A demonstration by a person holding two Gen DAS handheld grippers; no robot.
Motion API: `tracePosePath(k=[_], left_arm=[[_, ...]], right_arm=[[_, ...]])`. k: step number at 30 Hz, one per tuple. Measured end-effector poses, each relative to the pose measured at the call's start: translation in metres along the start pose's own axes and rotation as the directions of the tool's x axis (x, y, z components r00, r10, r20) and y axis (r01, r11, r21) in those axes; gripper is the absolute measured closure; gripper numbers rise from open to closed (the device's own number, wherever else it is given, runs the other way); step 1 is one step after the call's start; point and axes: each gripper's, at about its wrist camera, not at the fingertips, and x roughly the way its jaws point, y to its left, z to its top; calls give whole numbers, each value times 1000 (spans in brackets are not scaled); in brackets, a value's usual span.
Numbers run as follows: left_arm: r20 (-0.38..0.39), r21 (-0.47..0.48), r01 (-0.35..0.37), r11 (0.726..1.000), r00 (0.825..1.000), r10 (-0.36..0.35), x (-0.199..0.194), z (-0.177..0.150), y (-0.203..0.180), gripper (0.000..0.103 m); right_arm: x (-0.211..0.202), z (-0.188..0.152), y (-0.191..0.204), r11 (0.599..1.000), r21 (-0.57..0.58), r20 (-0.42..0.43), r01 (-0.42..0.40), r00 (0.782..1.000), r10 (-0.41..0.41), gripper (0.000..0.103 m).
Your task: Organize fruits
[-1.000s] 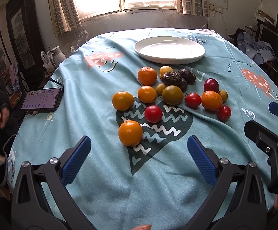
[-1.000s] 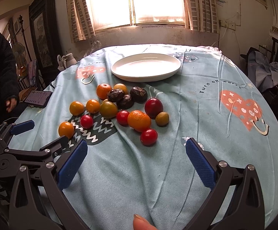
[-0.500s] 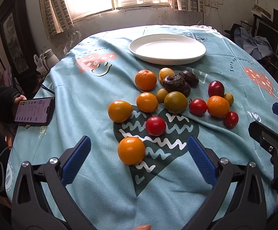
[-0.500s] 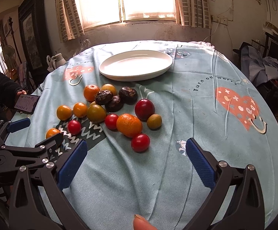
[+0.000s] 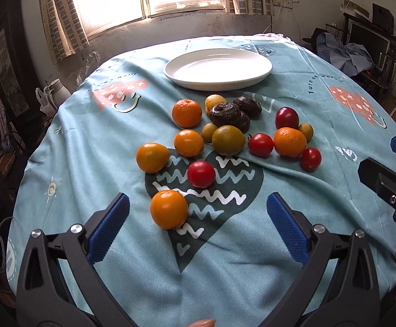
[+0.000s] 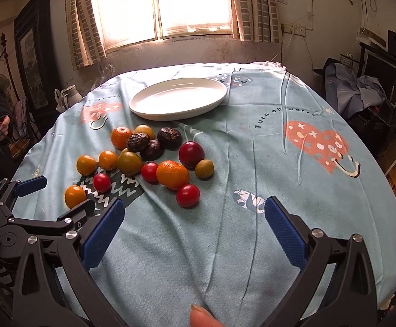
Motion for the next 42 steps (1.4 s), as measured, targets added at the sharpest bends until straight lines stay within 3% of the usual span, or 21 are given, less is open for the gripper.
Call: tracePosePath(k=[11,17,42], left_arm=[[30,-117,-78,990,996,82,-30,-25,26,2],[39,-193,-100,976,993,109,-41,-32,54,2],[20,-161,-104,981,994,109,-37,-31,37,2]], right_arm=[[-11,-8,22,990,-77,-5,-122,993,122,1],[-13,-2,36,985,-115,-6,-126,992,126,1],[-5,-14,21,988,-58,-20,-143,990,142,1]])
